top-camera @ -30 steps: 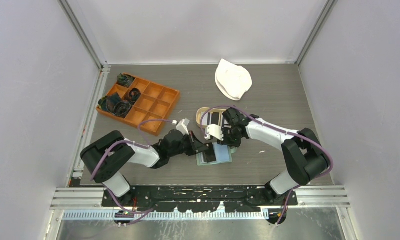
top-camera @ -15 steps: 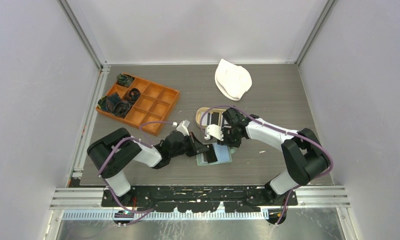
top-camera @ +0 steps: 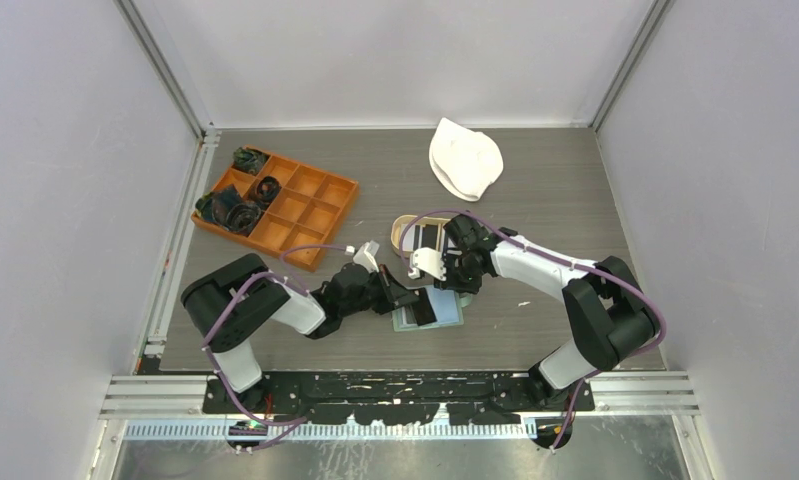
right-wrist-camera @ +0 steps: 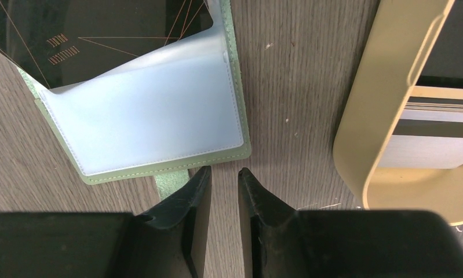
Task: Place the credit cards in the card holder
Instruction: Insert the credit card into the card holder.
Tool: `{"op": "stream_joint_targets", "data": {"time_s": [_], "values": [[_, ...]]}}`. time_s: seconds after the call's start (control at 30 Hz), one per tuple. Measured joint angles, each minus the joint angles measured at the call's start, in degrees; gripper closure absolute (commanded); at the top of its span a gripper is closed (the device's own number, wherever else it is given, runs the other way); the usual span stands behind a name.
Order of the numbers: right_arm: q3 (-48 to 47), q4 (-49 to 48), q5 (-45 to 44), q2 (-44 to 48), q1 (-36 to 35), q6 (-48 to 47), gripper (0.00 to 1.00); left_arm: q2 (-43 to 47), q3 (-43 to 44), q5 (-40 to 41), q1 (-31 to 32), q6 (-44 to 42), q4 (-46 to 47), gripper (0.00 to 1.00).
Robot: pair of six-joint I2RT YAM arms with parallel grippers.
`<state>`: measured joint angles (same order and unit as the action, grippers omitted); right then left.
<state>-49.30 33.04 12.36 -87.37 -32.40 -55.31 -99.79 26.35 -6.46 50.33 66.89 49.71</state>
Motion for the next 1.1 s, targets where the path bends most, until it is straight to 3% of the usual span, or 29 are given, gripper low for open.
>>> {"op": "stream_joint_targets", "data": {"time_s": [1.1], "values": [[0.00, 0.04, 0.24, 0.00, 0.00, 0.00, 0.66, -3.21, 6.47, -2.82, 0.66, 3.87, -6.86, 1.00]]}}
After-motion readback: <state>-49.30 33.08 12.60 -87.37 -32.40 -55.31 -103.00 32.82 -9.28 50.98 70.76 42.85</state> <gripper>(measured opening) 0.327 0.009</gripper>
